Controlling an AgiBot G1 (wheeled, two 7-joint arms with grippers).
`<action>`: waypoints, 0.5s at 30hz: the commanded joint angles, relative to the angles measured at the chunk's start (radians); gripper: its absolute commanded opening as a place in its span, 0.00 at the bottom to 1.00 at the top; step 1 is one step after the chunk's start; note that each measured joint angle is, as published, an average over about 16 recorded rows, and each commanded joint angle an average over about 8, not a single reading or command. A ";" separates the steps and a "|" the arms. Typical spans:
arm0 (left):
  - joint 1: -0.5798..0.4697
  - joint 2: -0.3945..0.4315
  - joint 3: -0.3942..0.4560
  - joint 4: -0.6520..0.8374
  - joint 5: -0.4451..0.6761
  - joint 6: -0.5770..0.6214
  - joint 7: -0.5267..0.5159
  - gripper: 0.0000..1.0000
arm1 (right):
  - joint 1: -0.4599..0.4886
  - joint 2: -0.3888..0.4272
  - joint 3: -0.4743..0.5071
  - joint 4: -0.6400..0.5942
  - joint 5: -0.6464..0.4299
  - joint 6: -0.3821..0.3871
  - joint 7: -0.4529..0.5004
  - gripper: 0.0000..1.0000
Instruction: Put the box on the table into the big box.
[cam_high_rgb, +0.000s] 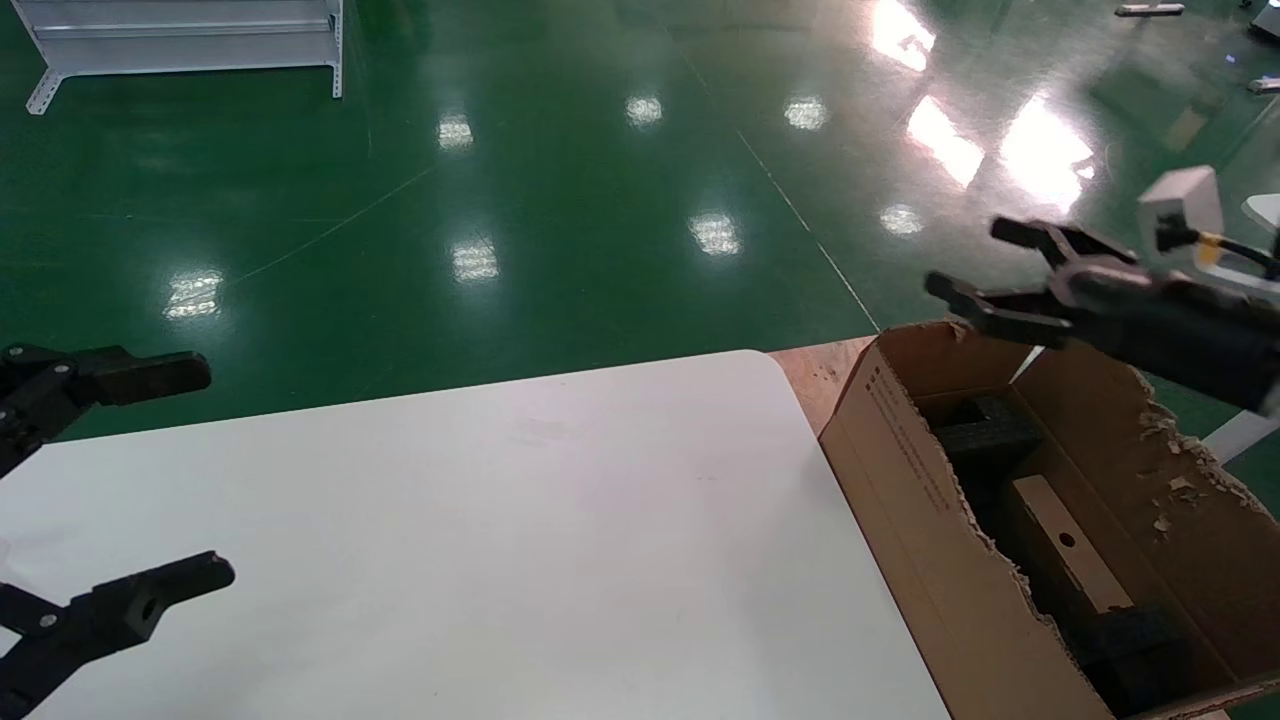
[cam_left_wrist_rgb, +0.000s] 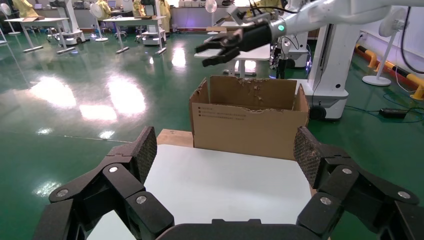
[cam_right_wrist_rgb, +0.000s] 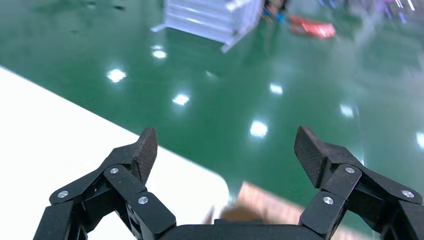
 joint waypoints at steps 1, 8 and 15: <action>0.000 0.000 0.000 0.000 0.000 0.000 0.000 1.00 | 0.042 -0.015 -0.014 0.020 -0.008 -0.011 -0.025 1.00; 0.000 0.000 0.000 0.000 0.000 0.000 0.000 1.00 | 0.082 -0.035 -0.028 0.043 -0.018 -0.018 -0.053 1.00; 0.000 0.000 0.000 0.000 0.000 0.000 0.000 1.00 | 0.055 -0.023 -0.012 0.040 -0.021 -0.010 -0.035 1.00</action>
